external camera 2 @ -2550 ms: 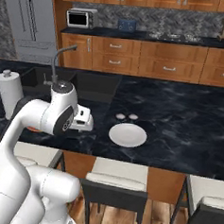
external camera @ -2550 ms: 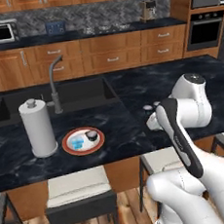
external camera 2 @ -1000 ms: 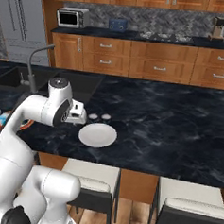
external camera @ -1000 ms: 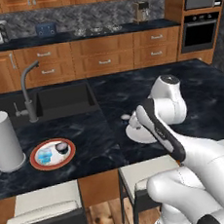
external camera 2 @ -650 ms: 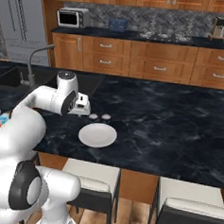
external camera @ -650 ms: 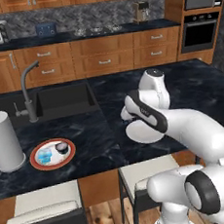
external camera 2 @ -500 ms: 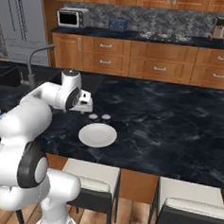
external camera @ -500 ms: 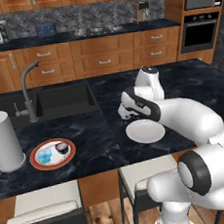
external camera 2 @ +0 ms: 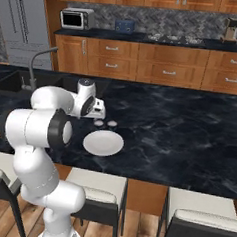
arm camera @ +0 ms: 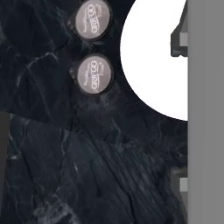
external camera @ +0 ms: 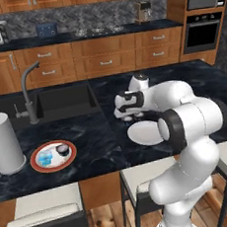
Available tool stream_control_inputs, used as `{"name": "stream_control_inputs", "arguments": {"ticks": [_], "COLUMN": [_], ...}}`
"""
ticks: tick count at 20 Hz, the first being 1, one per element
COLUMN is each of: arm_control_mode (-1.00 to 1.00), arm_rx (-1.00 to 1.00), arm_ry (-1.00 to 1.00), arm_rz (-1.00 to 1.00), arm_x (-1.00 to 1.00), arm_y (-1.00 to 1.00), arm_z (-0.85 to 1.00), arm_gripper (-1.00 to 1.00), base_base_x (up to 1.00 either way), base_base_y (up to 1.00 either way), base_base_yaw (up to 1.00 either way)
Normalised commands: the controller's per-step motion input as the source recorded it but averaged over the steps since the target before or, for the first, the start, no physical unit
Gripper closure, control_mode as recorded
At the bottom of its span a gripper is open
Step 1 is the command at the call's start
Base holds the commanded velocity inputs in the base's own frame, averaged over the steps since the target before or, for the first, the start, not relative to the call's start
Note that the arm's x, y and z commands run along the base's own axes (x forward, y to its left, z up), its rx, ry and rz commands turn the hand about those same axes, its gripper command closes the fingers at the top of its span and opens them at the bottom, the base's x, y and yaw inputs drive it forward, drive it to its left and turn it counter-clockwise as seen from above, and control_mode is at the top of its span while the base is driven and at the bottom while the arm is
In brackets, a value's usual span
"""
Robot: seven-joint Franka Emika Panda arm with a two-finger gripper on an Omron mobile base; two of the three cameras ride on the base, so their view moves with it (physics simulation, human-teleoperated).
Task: Place two yogurt containers on each plate.
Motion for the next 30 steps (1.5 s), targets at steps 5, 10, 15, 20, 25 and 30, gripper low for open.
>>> {"name": "stream_control_inputs", "arguments": {"ticks": [5,10,15,20,25,30], "arm_control_mode": [-1.00,-1.00,-1.00,-1.00,-1.00,-1.00], "arm_rx": [-0.01,0.00,0.00,0.00,-0.06,-0.04], "arm_ry": [-0.01,-0.16,-0.14,-0.03,0.03,0.09], "arm_rz": [0.00,0.00,0.00,0.00,0.00,0.00], "arm_x": [0.17,0.19,0.45,0.06,0.12,0.21], "arm_y": [-0.20,-0.02,0.00,-0.07,0.00,0.00], "arm_z": [0.00,-0.37,-0.33,-0.13,-0.11,0.00], "arm_gripper": [-1.00,-1.00,-1.00,-1.00,-1.00,-1.00], "base_base_x": [0.00,0.00,0.00,0.00,0.00,0.00], "base_base_y": [0.00,0.00,0.00,0.00,0.00,0.00], "base_base_yaw": [0.00,0.00,0.00,0.00,0.00,0.00]}}
